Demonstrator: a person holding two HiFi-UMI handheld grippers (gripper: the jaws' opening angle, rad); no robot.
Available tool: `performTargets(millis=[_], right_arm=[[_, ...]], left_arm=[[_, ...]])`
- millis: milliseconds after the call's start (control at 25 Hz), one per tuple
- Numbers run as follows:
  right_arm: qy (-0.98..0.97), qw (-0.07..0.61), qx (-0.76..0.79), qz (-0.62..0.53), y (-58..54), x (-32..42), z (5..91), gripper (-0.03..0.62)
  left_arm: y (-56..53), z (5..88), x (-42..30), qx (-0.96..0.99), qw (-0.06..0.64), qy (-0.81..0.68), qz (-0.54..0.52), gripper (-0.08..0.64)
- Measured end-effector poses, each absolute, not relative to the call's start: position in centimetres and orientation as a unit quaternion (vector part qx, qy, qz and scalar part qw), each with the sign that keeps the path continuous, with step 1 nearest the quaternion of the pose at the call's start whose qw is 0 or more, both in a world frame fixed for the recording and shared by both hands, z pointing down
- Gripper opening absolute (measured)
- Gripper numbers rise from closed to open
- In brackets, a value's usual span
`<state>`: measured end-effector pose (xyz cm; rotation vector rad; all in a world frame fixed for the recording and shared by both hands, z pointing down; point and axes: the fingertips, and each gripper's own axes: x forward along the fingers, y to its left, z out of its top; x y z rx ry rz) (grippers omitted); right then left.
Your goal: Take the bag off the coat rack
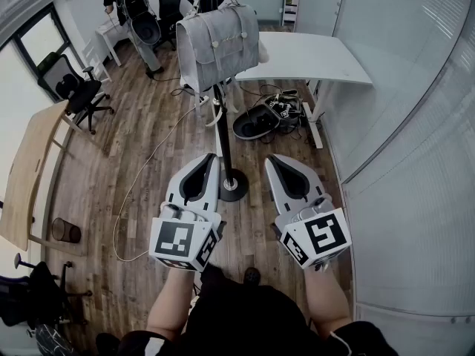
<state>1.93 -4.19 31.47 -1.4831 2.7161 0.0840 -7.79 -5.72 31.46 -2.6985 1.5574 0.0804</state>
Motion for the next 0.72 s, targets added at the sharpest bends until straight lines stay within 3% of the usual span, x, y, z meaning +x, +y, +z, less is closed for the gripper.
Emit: performTargets(millis=[720], right_arm=[[0.884,0.06,-0.463,0.0,-3.0,3.6,31.3,0.029]], left_arm=[[-4.1,30.7,-6.8,-0.86,0.034,0.509,0.021,0.021]])
